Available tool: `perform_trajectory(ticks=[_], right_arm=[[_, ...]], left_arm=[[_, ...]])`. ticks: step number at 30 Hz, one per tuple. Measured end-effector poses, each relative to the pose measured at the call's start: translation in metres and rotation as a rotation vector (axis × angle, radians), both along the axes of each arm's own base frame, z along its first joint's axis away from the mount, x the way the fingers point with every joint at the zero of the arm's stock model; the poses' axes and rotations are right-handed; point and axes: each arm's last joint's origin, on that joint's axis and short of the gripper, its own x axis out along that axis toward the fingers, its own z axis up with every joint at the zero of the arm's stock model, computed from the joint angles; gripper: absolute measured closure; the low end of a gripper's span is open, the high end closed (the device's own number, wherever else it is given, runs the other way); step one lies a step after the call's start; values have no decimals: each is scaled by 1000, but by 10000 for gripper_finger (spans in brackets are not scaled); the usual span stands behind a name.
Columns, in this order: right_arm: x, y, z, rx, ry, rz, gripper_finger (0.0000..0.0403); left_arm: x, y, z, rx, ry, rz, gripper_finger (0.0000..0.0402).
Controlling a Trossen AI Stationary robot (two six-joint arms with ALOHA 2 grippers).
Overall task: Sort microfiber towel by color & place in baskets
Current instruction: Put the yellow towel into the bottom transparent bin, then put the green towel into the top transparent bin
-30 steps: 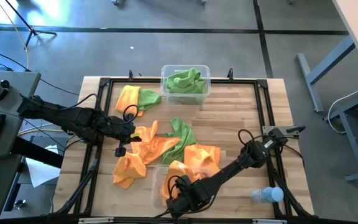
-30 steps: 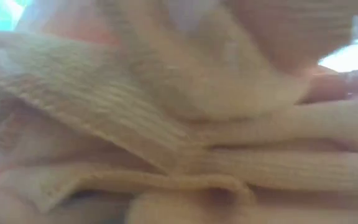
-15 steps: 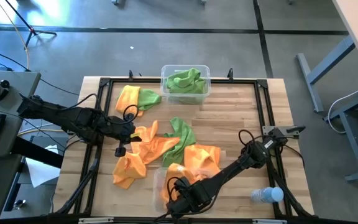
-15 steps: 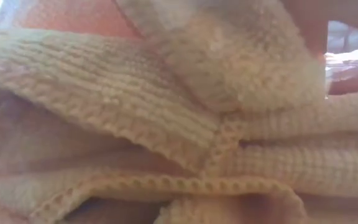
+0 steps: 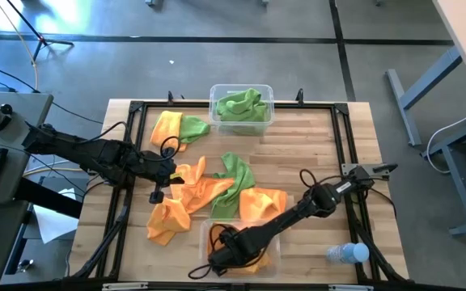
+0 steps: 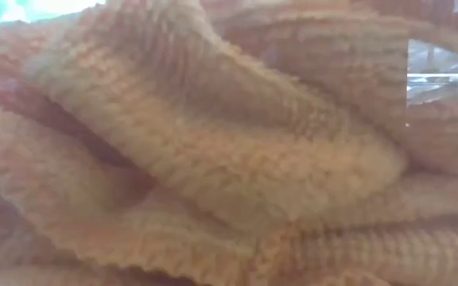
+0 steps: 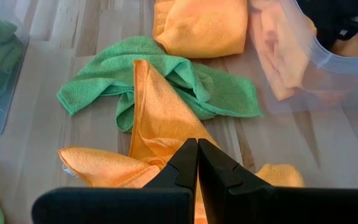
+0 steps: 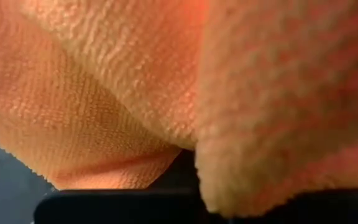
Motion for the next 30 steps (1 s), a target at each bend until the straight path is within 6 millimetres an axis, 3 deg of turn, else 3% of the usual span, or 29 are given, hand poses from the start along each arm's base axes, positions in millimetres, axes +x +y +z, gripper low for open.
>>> perform_trajectory(ticks=[8, 16, 21, 30], right_arm=[[-3, 1, 13, -27, -48, -32, 401], [-14, 8, 51, -92, -192, -47, 401], [-31, 17, 78, -132, -257, -16, 401], [-68, 15, 127, -442, -453, -138, 402]], left_arm=[[0, 0, 0, 0, 1, 0, 401], [0, 0, 0, 1, 2, 0, 402], [0, 0, 0, 1, 2, 0, 402], [0, 0, 0, -2, -4, 1, 401]])
